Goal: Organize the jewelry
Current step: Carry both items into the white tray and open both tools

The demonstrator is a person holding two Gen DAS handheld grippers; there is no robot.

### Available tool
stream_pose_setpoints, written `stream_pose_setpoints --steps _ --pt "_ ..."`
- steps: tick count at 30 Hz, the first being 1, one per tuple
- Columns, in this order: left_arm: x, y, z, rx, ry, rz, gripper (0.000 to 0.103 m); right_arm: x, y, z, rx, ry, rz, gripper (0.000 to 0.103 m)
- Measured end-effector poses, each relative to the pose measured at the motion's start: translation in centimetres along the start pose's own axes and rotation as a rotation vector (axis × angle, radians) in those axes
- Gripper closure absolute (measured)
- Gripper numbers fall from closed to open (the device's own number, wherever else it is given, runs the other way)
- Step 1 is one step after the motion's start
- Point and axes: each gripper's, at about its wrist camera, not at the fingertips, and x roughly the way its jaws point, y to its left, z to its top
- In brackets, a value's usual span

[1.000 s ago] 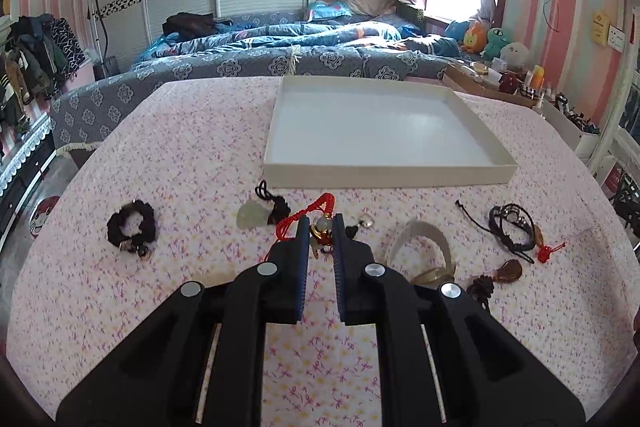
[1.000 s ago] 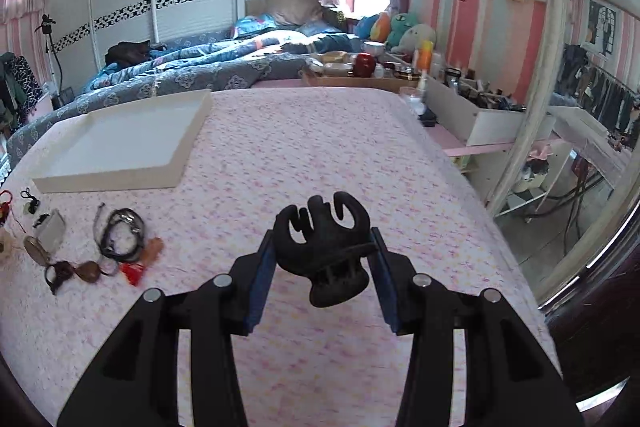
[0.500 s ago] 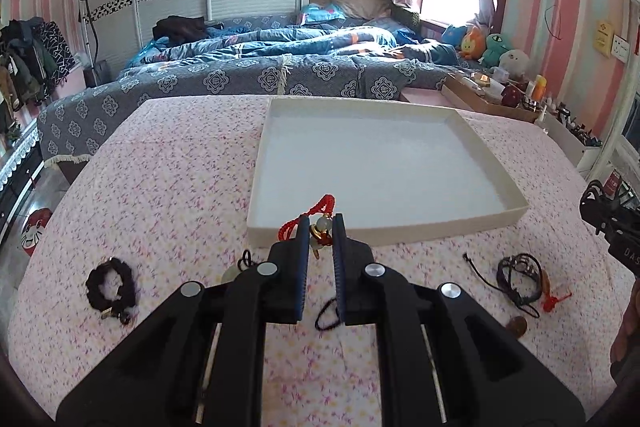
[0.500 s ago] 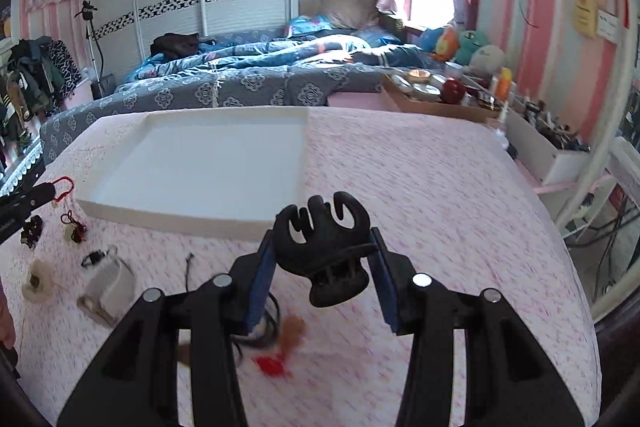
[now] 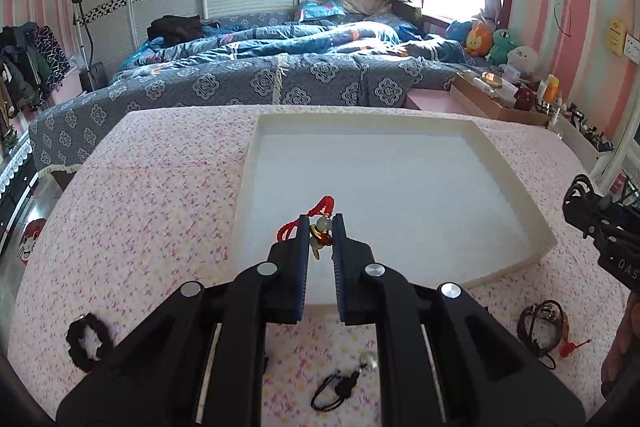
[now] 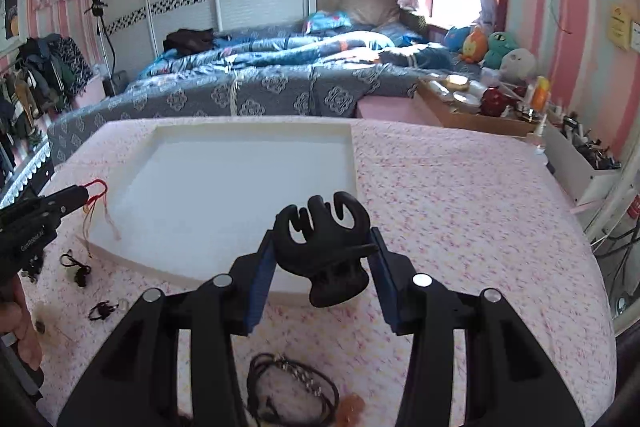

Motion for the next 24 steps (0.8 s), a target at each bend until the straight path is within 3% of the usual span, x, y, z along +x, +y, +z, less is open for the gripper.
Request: stream_pose_setpoints --steps 21,24 --pt "8.7 -0.2 1.0 0.004 0.159 -0.011 0.093 7.9 2.0 0.8 -0.021 0.132 0.068 0.056" --pt "9.6 0.0 0.5 0.004 0.182 -0.009 0.084 9.0 1.7 0.5 -0.009 0.168 0.059 0.056"
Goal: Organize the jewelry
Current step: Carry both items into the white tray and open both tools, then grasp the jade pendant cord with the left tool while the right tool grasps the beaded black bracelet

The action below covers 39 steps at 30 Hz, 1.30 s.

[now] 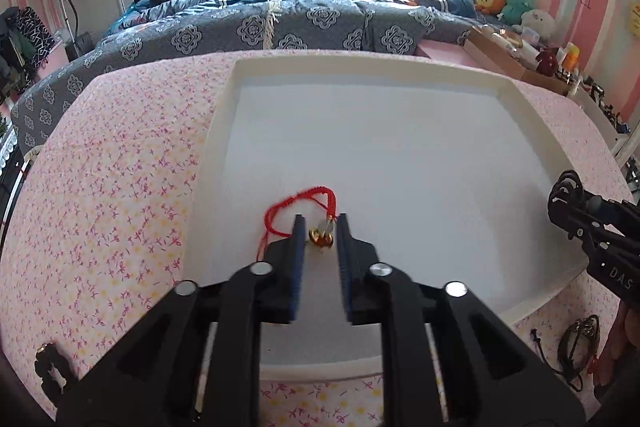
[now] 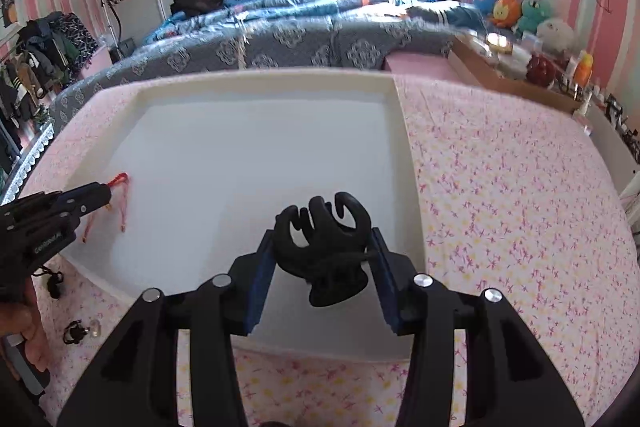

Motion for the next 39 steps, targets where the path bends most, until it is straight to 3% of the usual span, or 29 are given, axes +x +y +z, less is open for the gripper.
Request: stream_pose_setpoints --steps 2,3,4,5,6,7,8,13,16,18,23,26,30,33,35,39 --pt "0.5 0.2 -0.2 -0.003 0.014 0.001 0.082 0.6 -0.3 -0.2 0.012 0.022 0.027 0.054" --pt "0.7 0.2 -0.3 0.001 0.019 0.003 0.076 0.8 -0.2 -0.2 0.007 0.035 0.024 0.046" --pt "0.9 0.2 -0.4 0.005 0.028 0.003 0.057 0.7 -0.1 -0.4 0.003 0.032 0.017 0.041" --pt "0.8 0.2 -0.3 0.000 0.021 0.002 0.045 0.4 -0.1 -0.4 0.000 0.019 0.014 0.041" --pt "0.5 0.4 -0.3 -0.008 0.006 -0.002 0.039 -0.2 -0.1 -0.4 0.002 -0.003 0.015 0.037" --pt "-0.1 0.4 -0.3 -0.011 -0.013 -0.005 0.026 -0.7 -0.2 -0.3 0.005 -0.014 0.017 0.032" --pt "-0.5 0.4 -0.2 -0.011 -0.023 -0.006 0.023 -1.2 -0.2 -0.2 0.006 -0.025 0.023 0.032" --pt "-5.1 1.3 0.0 -0.017 -0.078 -0.024 0.025 -6.5 -1.0 -0.3 0.015 -0.125 0.051 0.032" --pt "-9.8 3.3 -1.7 -0.020 -0.143 -0.007 0.025 -11.3 -2.3 -2.7 0.000 -0.209 0.049 0.030" --pt "-13.0 4.6 -4.5 -0.020 -0.169 0.033 0.025 -14.2 -3.2 -6.1 -0.027 -0.249 -0.013 0.024" --pt "-18.0 6.5 -13.4 -0.051 -0.216 0.063 0.021 -18.1 -5.0 -14.9 -0.017 -0.241 -0.056 0.023" --pt "-19.1 6.3 -18.5 -0.048 -0.201 0.089 0.021 -18.8 -5.6 -18.4 0.025 -0.206 -0.060 0.023" --pt "-19.5 6.3 -22.6 -0.066 -0.180 0.037 0.022 -18.6 -6.0 -20.9 0.065 -0.186 -0.066 0.023" --pt "-19.6 5.8 -24.5 -0.042 -0.172 0.028 0.025 -17.9 -5.9 -21.7 0.059 -0.166 -0.060 0.023" --pt "-20.2 5.8 -24.8 -0.032 -0.204 0.031 0.024 -18.3 -6.0 -22.0 0.059 -0.188 -0.058 0.023" --pt "-20.1 6.2 -24.7 -0.059 -0.186 0.017 0.025 -17.8 -5.7 -21.8 0.053 -0.163 -0.063 0.023"
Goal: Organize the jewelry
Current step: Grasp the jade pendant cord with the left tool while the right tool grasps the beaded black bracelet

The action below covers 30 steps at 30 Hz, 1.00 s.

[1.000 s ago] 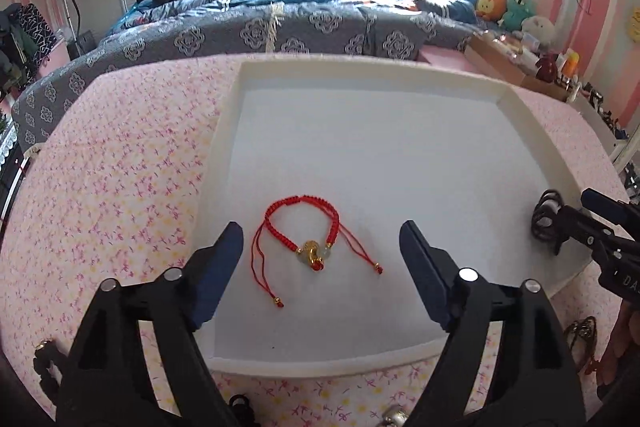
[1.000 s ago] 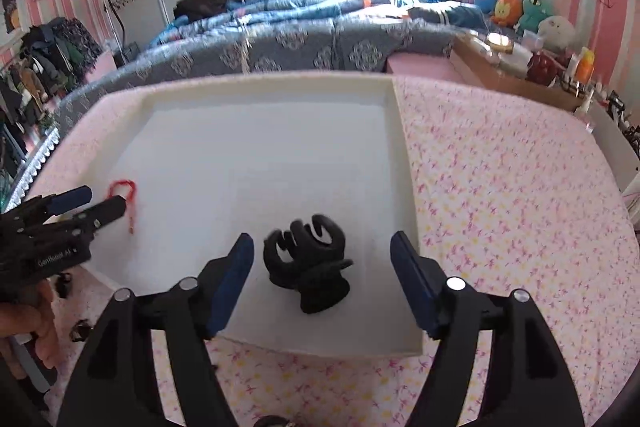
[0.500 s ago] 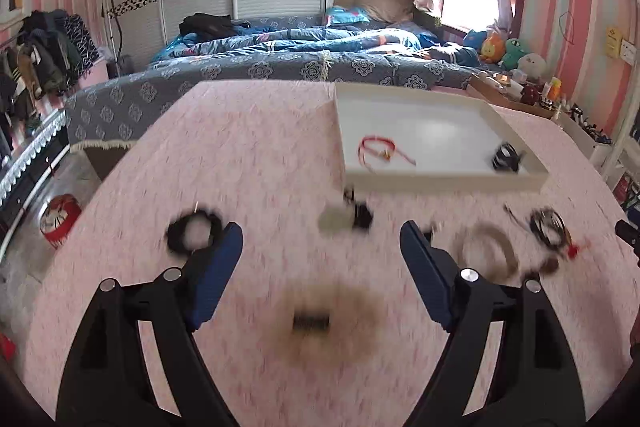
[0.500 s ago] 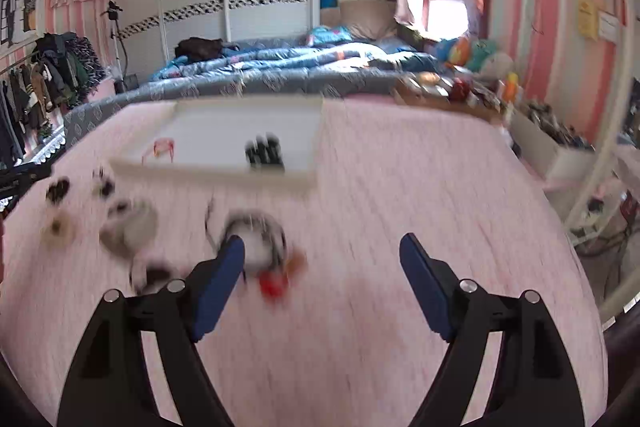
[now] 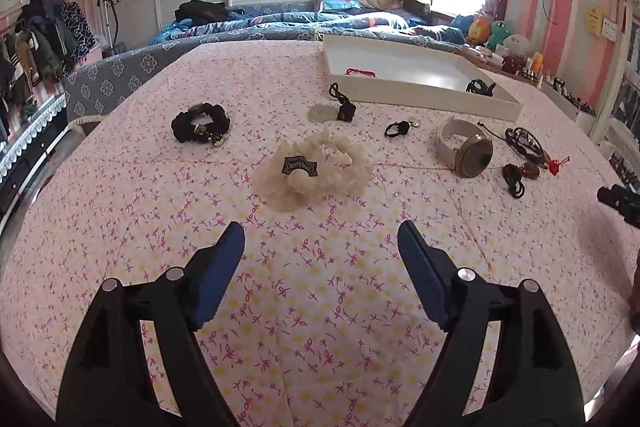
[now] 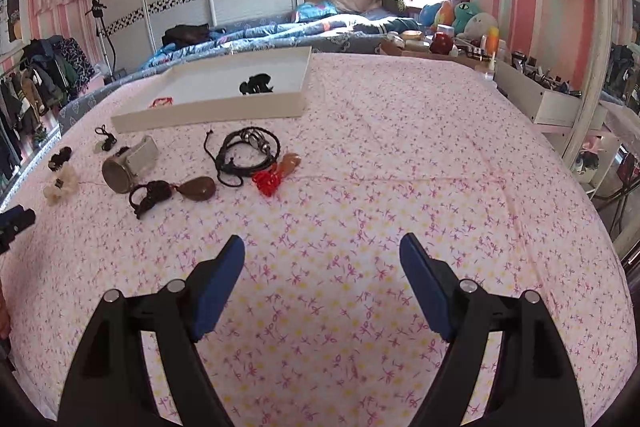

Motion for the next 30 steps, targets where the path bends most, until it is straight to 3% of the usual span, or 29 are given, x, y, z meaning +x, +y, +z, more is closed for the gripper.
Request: stream_pose_setpoints --steps 2,9,13,21,30 --pt "-0.3 0.5 0.4 -0.026 -0.002 -0.025 0.025 -0.1 0.1 0.0 -0.003 -0.006 -0.002 0.023" --pt "0.3 -0.2 4.3 0.000 0.006 0.022 0.025 0.3 0.7 1.6 -0.018 -0.011 0.027 0.023" --pt "1.9 0.3 7.2 -0.035 0.030 -0.050 0.025 1.5 1.4 3.2 -0.035 -0.011 0.048 0.024" --pt "6.1 -1.3 11.5 0.062 0.068 0.007 0.025 5.2 2.5 4.2 -0.058 0.062 0.079 0.028" --pt "12.2 -1.9 13.5 0.010 0.154 0.023 0.026 7.2 2.8 6.6 -0.074 0.068 0.092 0.028"
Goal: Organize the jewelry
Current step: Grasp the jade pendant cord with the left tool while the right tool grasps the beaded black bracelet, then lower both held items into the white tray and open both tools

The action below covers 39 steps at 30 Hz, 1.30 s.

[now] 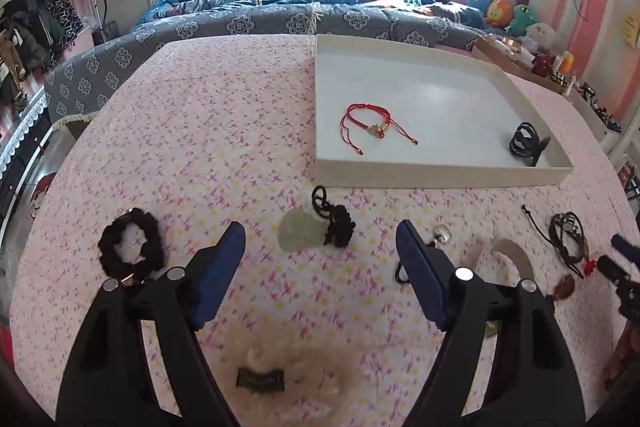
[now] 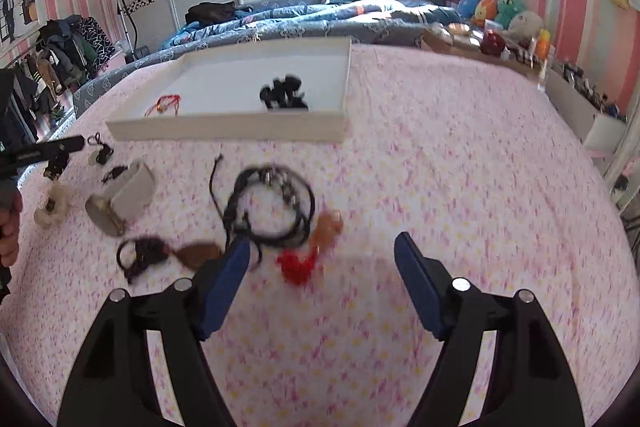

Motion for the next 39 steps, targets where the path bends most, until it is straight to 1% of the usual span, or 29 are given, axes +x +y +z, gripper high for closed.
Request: stream_pose_setpoints --steps 4,6,8,9,10,11,12,13,14,15,16,17,18,19,23,27,30,32,34,39 --pt "1.4 -0.9 0.9 0.018 0.012 0.011 0.028 1.6 -0.1 2.4 -0.020 0.011 -0.003 0.028" --pt "2.4 -1.2 1.3 0.021 0.036 0.000 0.037 2.5 -0.1 2.8 -0.020 0.021 0.003 0.028" --pt "3.3 -1.5 1.4 0.021 0.062 -0.015 0.052 3.3 0.1 3.4 -0.024 0.029 0.012 0.028" --pt "3.7 -1.6 1.4 0.020 0.072 -0.021 0.056 3.7 0.2 3.6 -0.025 0.036 0.017 0.028" --pt "4.0 -1.7 1.5 0.021 0.081 -0.027 0.063 4.2 0.3 3.8 -0.022 0.050 0.025 0.030" --pt "4.3 -1.9 1.5 0.025 0.081 -0.023 0.070 4.8 0.4 3.9 -0.017 0.070 0.036 0.034" --pt "4.5 -1.9 1.5 0.027 0.090 -0.026 0.076 5.4 0.5 4.0 -0.015 0.094 0.047 0.044" --pt "4.7 -1.9 1.4 0.027 0.097 -0.036 0.089 6.0 0.6 4.0 -0.017 0.116 0.056 0.048" --pt "5.0 -2.0 1.3 0.029 0.104 -0.043 0.092 6.5 0.7 3.9 -0.022 0.133 0.063 0.049" --pt "5.0 -2.1 1.2 0.032 0.102 -0.044 0.093 6.9 0.9 3.9 -0.026 0.148 0.070 0.060" --pt "5.0 -2.2 1.1 0.036 0.099 -0.045 0.093 7.0 1.0 3.9 -0.030 0.143 0.065 0.076" --pt "4.8 -2.2 1.1 0.033 0.091 -0.055 0.094 6.9 1.1 3.9 -0.028 0.135 0.070 0.087" --pt "4.7 -2.2 1.0 0.030 0.086 -0.057 0.094 6.9 1.0 4.1 -0.018 0.132 0.082 0.089" --pt "4.4 -2.3 1.1 0.028 0.077 -0.058 0.094 6.5 0.9 4.2 -0.005 0.114 0.097 0.089" --pt "3.1 -2.5 1.2 0.042 0.051 -0.063 0.095 5.1 1.0 4.7 0.000 0.072 0.112 0.089" --pt "1.6 -2.3 1.5 0.035 0.025 -0.080 0.095 3.8 0.8 5.4 0.011 0.037 0.110 0.089" --pt "0.1 -2.1 1.7 0.039 -0.013 -0.092 0.095 2.7 0.7 5.9 0.017 0.014 0.109 0.089" --pt "-0.8 -1.9 1.6 0.051 -0.028 -0.085 0.095 2.0 0.8 6.2 0.016 -0.001 0.111 0.089" --pt "-1.5 -1.6 1.8 0.044 -0.036 -0.095 0.095 1.3 0.9 6.5 0.021 -0.017 0.109 0.089" --pt "-3.6 -1.5 2.7 0.061 -0.083 -0.076 0.096 -0.1 0.7 7.6 0.031 -0.049 0.116 0.089"
